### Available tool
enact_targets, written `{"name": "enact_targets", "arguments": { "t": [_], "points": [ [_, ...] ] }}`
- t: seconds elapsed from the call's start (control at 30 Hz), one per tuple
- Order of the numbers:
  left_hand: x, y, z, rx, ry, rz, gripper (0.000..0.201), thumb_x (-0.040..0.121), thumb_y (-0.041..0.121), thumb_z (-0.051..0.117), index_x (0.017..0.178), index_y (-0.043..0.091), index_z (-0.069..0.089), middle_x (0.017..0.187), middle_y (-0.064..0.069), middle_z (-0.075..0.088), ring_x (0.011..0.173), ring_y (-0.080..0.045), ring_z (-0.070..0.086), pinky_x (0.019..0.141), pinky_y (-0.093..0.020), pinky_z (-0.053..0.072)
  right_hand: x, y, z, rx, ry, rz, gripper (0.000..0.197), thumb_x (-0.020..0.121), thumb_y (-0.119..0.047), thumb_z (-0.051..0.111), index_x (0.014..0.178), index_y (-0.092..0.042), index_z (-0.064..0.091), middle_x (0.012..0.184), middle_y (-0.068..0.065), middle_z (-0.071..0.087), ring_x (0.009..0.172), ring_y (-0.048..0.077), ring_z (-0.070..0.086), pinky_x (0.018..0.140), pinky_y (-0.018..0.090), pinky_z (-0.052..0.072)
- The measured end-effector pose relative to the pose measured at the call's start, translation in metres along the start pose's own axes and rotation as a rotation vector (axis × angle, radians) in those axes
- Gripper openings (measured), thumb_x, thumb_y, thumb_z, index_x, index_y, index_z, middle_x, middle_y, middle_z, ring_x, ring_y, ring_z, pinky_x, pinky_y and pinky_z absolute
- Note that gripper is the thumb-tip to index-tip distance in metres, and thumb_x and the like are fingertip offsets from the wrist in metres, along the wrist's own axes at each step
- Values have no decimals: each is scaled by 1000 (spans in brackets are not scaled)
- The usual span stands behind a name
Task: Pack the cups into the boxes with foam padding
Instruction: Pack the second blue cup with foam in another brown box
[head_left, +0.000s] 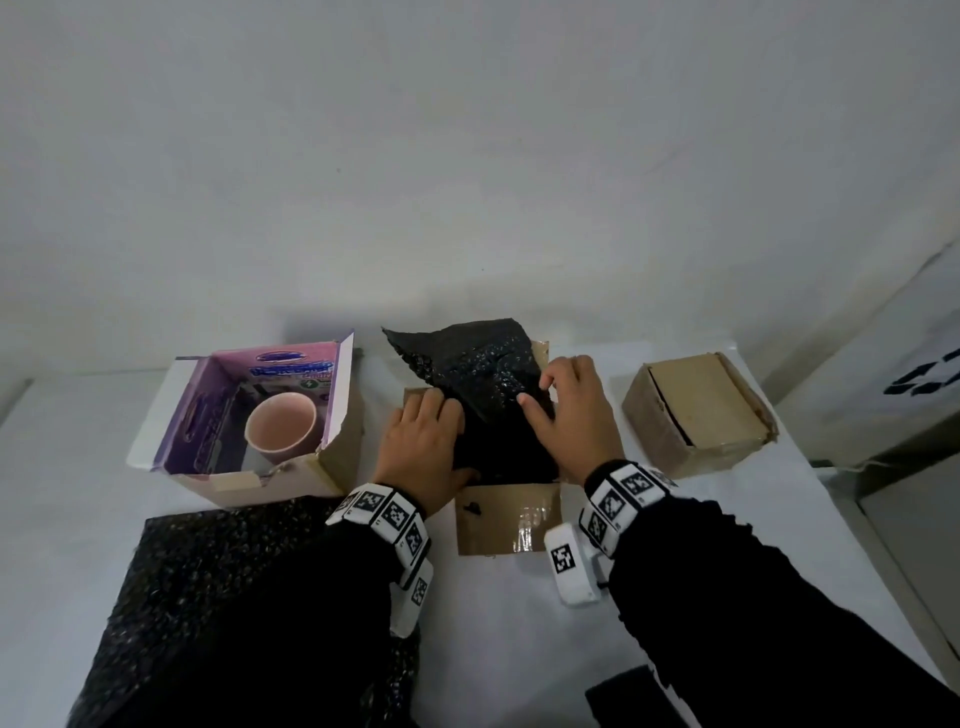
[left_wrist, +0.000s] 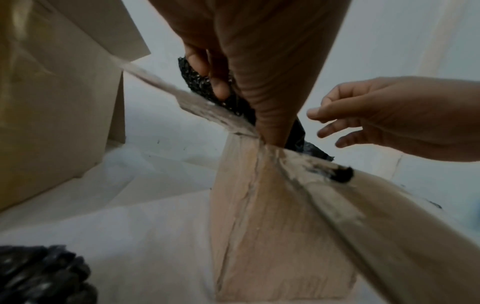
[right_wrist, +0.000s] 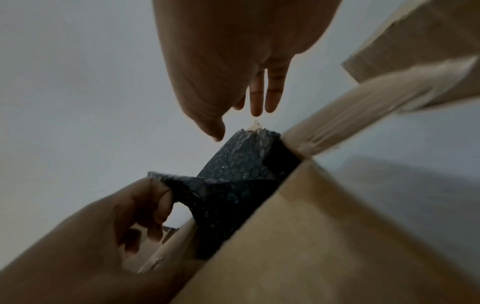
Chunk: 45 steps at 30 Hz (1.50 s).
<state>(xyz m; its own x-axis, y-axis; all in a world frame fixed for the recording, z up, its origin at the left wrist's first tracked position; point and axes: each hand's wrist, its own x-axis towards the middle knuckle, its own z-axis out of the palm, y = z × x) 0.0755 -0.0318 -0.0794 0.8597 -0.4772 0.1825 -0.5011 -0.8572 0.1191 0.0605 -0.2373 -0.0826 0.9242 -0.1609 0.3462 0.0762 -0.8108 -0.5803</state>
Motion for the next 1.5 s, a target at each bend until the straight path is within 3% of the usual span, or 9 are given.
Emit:
{"name": "enact_targets", "arguments": {
  "t": [0.17, 0.3, 0.47, 0.53, 0.63, 0.9, 1.07, 1.33, 1.5],
  "points": [
    [2, 4, 1, -609, 317, -245, 69, 68, 70, 66, 107, 18, 43, 109, 4, 41, 94, -12, 49, 76, -24, 47, 15, -3, 17, 42, -129, 97, 28, 84, -14, 67, 108, -22, 56, 115, 1, 53, 90, 22, 59, 78, 31, 49],
    [24, -5, -6, -759, 336, -395, 80, 71, 35, 81, 134, 23, 34, 129, 1, 37, 105, -5, 45, 87, -21, 47, 7, 0, 17, 116, -86, 78, 40, 77, 2, 58, 111, -20, 65, 97, -1, 58, 81, 13, 55, 75, 26, 48],
    [34, -13, 5, -520, 124, -255, 41, 79, 8, 69, 116, 25, 64, 111, 0, 60, 85, -15, 60, 83, -31, 53, -11, 6, 5, -21, -173, 21, 44, 75, -9, 58, 115, -25, 68, 91, -3, 57, 74, 15, 56, 78, 28, 42],
    [33, -5, 6, -428, 100, -148, 19, 86, 21, 64, 104, 19, 71, 106, 0, 64, 91, -19, 61, 83, -26, 46, -14, 9, 4, -95, -232, 32, 49, 74, -16, 54, 121, -27, 65, 96, 0, 60, 79, 21, 61, 86, 37, 46],
    [33, 2, 5, -194, -28, -36, 35, 86, 52, 56, 97, 23, 72, 99, 4, 65, 98, -20, 54, 90, -37, 43, -9, 5, 3, -214, -363, 50, 55, 75, -22, 50, 129, -26, 60, 106, 3, 64, 88, 24, 64, 88, 41, 49],
    [40, 1, 1, 119, -193, 119, 41, 79, 46, 66, 111, 20, 61, 120, 1, 52, 117, -22, 43, 100, -34, 30, -5, -11, 7, -641, -374, -258, 10, 64, -24, 70, 68, -16, 68, 104, 7, 54, 98, 28, 48, 74, 36, 40],
    [39, 5, 7, 15, -260, 118, 53, 81, 24, 66, 128, 18, 42, 137, -3, 44, 107, -27, 57, 84, -44, 52, -3, -9, 8, -551, -429, -312, 21, 66, -17, 70, 85, -10, 68, 107, 12, 61, 85, 28, 59, 71, 35, 46],
    [37, 3, 6, 366, -234, 165, 40, 84, 56, 49, 104, 23, 61, 104, 6, 63, 115, -24, 39, 100, -43, 21, 4, -17, 12, -665, -567, -236, 33, 80, -21, 53, 112, -15, 48, 84, -1, 65, 75, 22, 61, 87, 36, 32],
    [42, 6, 11, 351, -349, 115, 39, 89, 55, 44, 105, 25, 63, 113, 4, 57, 123, -25, 30, 105, -53, 14, 14, -23, 23, -731, -641, -198, 27, 90, -26, 47, 113, -20, 58, 114, 2, 63, 110, 23, 53, 98, 40, 30]
  ]
}}
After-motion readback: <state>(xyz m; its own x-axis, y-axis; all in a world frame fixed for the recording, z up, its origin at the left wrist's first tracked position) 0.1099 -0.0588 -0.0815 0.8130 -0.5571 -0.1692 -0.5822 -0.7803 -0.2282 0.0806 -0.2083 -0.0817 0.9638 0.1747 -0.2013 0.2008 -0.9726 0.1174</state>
